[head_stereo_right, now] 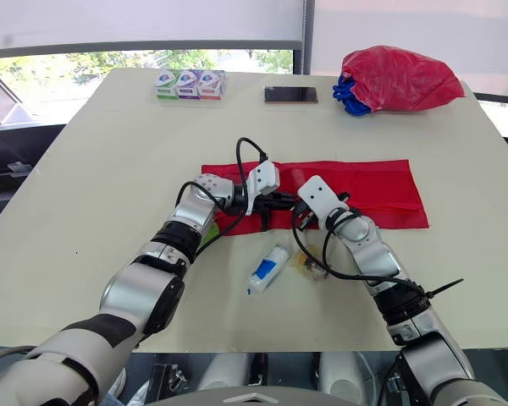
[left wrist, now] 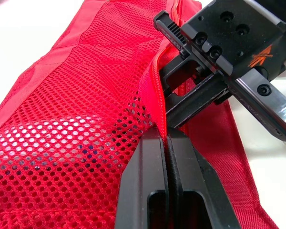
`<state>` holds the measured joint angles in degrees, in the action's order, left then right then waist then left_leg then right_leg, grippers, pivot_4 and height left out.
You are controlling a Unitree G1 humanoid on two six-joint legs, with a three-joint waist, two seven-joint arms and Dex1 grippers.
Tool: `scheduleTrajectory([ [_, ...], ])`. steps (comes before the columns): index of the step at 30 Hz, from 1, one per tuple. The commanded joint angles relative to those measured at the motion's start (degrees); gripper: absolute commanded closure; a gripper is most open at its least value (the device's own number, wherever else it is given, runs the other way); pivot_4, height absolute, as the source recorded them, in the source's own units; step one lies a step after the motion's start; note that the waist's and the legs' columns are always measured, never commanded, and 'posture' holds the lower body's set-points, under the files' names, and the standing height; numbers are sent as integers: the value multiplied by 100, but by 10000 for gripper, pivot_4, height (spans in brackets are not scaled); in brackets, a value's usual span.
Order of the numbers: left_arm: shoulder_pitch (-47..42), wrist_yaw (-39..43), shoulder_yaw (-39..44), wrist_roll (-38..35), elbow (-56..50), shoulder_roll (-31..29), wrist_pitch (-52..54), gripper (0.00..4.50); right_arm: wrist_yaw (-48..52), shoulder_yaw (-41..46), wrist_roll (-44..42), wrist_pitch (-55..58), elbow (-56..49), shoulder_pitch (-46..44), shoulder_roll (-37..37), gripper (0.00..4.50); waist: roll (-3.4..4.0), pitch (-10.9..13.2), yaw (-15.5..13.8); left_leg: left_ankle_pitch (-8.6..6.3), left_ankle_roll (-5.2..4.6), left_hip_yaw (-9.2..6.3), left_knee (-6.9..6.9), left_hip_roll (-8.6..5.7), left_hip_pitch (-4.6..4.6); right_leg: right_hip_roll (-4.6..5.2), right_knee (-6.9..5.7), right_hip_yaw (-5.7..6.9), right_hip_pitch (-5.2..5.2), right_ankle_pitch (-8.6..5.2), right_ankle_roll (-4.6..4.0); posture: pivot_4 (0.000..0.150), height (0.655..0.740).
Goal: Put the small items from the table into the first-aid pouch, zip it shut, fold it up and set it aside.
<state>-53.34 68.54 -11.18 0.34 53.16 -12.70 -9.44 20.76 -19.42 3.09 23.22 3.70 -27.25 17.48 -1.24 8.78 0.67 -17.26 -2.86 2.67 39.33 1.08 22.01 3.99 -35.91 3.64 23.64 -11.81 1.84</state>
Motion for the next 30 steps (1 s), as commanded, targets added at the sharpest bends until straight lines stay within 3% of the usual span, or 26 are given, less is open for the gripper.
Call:
scheduleTrajectory([
  [1,-66,-4,53,-64,-58,48,-115,45000,135,167,8,-163,-297,11,21,44345,0,0,-1,0,0,0,0,0,0,0,0,0,0,0,0,1500,7400],
  [8,-122,-71,82,-41,66,-17,-203,45000,1016,603,-561,71,-1687,835,687,44345,0,0,-9,-1,-1,0,1,-2,2,2,1,0,0,0,0,1500,7400],
  [15,-58,-75,14,51,67,-66,-485,45000,2218,2535,-2325,-200,-3216,2217,1516,44345,-1,1,-67,-14,-24,-6,3,-1,0,2,2,5,-5,0,1,1500,7400],
  [20,-59,-80,40,59,159,-141,-636,45000,3495,4083,-3668,-111,-3419,3164,2365,44345,-2,2,-135,-16,-27,-2,3,-1,-4,0,3,2,-8,0,1,1500,7400],
  [23,-27,-6,32,56,170,-218,-691,45000,4208,4898,-4336,40,-3315,3567,2886,32213,-6,4,-135,-16,-27,1,3,4,-9,-2,1,-1,-8,0,0,1500,7400],
  [27,-34,75,12,75,217,-298,-752,45000,5035,5691,-4690,83,-3030,3917,3443,10752,-3,6,-147,-16,-27,1,4,14,-11,-11,-1,-1,-8,1,-1,1500,7400],
  [30,-62,123,21,74,228,-364,-766,45000,5528,6319,-5050,391,-2782,3945,3955,463,-3,6,-146,-16,-27,3,5,12,-11,-8,-1,-4,-8,1,0,1500,7400],
])
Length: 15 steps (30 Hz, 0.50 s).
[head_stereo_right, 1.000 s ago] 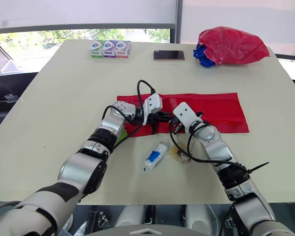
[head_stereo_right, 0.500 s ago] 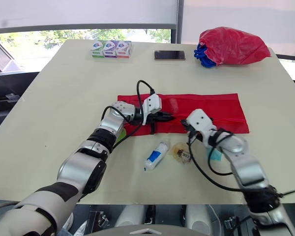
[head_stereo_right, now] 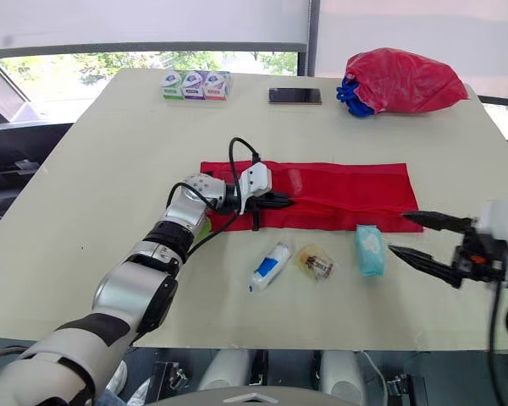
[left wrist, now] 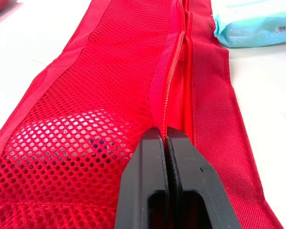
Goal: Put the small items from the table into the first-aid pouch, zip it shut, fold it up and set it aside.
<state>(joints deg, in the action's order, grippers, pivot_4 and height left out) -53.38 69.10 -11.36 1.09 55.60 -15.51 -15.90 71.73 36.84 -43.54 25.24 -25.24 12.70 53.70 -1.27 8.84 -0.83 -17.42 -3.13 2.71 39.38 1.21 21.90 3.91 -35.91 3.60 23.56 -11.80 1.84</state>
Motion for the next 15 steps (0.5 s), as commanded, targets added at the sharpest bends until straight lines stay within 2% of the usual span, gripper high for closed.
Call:
scheduleTrajectory([
  [1,-60,78,38,1,-18,-103,-124,45000,520,846,-490,286,148,-82,471,463,-1,0,4,0,0,2,0,0,-1,1,0,-2,0,0,0,1500,7400],
  [8,-61,74,49,18,39,-177,-132,45000,604,1208,-941,721,-167,-124,701,463,-4,1,-9,0,0,-4,-1,0,3,3,1,2,0,0,-1,1500,7400],
  [15,-136,38,49,62,199,-183,-161,45000,257,532,-1110,796,-569,-511,668,463,-6,1,-3,0,1,-3,1,-1,2,7,1,2,0,0,0,1500,7400],
])
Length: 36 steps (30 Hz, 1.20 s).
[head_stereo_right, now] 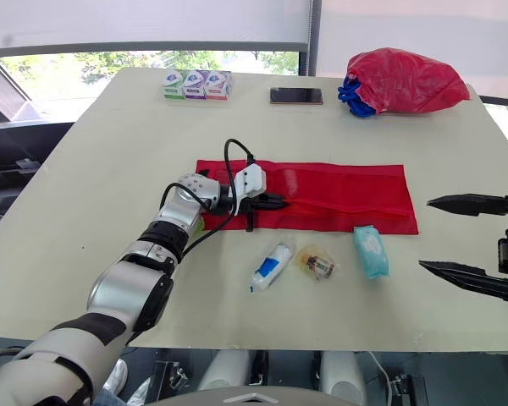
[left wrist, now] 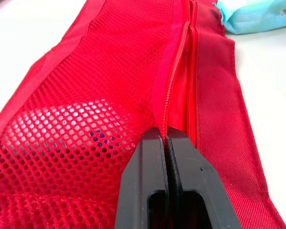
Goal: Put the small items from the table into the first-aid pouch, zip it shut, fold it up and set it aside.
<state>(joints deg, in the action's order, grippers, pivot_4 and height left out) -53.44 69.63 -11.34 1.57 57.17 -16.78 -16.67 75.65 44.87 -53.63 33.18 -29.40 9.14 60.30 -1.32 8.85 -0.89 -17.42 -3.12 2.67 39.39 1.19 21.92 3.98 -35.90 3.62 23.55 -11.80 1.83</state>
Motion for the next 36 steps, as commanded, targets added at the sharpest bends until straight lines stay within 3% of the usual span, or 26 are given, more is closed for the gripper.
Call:
scheduleTrajectory([
  [1,-148,-19,51,22,65,-49,-87,45000,-159,-410,-55,0,-154,-200,10,463,-1,0,1,0,0,1,0,0,-1,0,0,-1,0,0,0,1500,7400],
  [5,-219,-42,41,78,168,-9,-127,45000,-386,-1390,463,-197,-46,-603,29,463,-2,0,12,0,0,1,1,0,0,0,0,-1,0,0,0,1500,7400],
  [10,-307,-112,49,141,385,15,-200,45000,-747,-3349,1224,-548,83,-2140,-639,463,-2,2,2,2,2,0,7,1,-3,-6,-7,-1,1,0,1,1500,7400],
  [21,-277,-128,38,187,444,51,-284,45000,-638,-6279,3247,-992,668,-3845,-1644,463,-2,1,11,11,19,2,14,-9,8,0,-1,3,3,0,1,1500,7400],
  [30,-39,-91,33,156,184,-20,-218,45000,-1105,-7656,5266,-1668,1954,-4482,-2405,463,-2,1,17,15,25,2,20,-9,9,-1,-6,7,2,0,1,1500,7400],
  [36,132,-21,27,129,-31,-119,-108,45000,-986,-7829,5614,-1798,2289,-4636,-2708,463,-1,0,22,17,28,3,19,-5,7,-4,-9,8,3,0,0,1500,7400],
])
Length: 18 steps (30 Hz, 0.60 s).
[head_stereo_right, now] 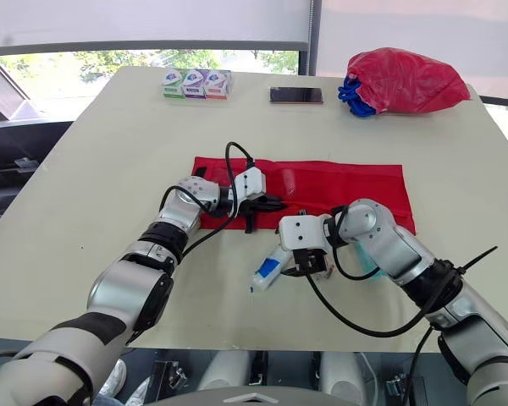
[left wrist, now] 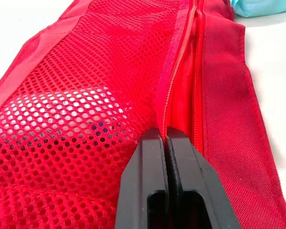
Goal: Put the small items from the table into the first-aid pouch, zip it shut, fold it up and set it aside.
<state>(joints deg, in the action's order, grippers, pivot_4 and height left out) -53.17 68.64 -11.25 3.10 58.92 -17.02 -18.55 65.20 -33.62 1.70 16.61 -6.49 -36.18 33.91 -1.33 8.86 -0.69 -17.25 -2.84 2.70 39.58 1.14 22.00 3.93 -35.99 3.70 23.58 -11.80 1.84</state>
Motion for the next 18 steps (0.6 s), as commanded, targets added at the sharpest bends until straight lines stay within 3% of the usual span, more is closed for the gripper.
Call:
scheduleTrajectory([
  [1,129,89,14,-29,-249,-101,101,45000,63,52,40,-101,-11,-89,-143,4378,0,0,2,0,0,0,0,0,0,0,0,0,0,0,0,1500,7400],
  [3,160,100,11,-37,-321,-112,143,45000,111,114,-62,70,-143,-30,-218,7195,0,0,17,0,0,1,0,1,0,0,0,0,0,0,0,1500,7400],
  [4,173,104,10,-41,-354,-117,164,45000,141,138,-94,133,-212,0,-228,13083,0,0,16,0,0,1,0,1,-1,0,0,0,0,0,0,1500,7400],
  [5,172,106,11,-43,-367,-121,184,45000,146,220,-218,326,-343,51,-263,15740,0,0,9,0,0,0,0,1,-1,0,-1,0,0,0,0,1500,7400],
  [6,175,108,11,-44,-377,-125,199,45000,165,291,-330,472,-461,93,-277,24846,0,0,7,0,1,-2,0,2,-1,0,-1,2,-1,0,0,1500,7400],
  [7,183,111,9,-48,-393,-129,211,45000,178,338,-400,576,-550,123,-283,26744,0,0,6,0,1,-1,0,2,-1,0,-1,2,-1,0,0,1500,7400],
  [8,193,113,4,-50,-408,-133,220,45000,179,373,-430,682,-632,148,-256,30966,0,0,10,0,1,-1,0,2,0,1,-1,1,0,0,0,1500,7400],
  [9,209,120,-5,-50,-428,-135,229,45000,154,407,-425,796,-702,174,-207,37954,0,0,13,0,0,0,0,2,-1,1,0,1,-1,0,0,1500,7400],
  [11,230,133,-20,-52,-463,-134,251,45000,74,519,-450,1046,-832,226,-136,43926,0,0,7,0,0,0,0,2,-1,2,-1,1,-1,0,0,1500,7400],
  [18,231,151,-11,-77,-552,-118,321,45000,-616,1555,-832,2719,-1604,544,153,44721,0,0,-3,0,0,-1,0,2,1,3,-1,1,0,1,-1,1500,7400],
])
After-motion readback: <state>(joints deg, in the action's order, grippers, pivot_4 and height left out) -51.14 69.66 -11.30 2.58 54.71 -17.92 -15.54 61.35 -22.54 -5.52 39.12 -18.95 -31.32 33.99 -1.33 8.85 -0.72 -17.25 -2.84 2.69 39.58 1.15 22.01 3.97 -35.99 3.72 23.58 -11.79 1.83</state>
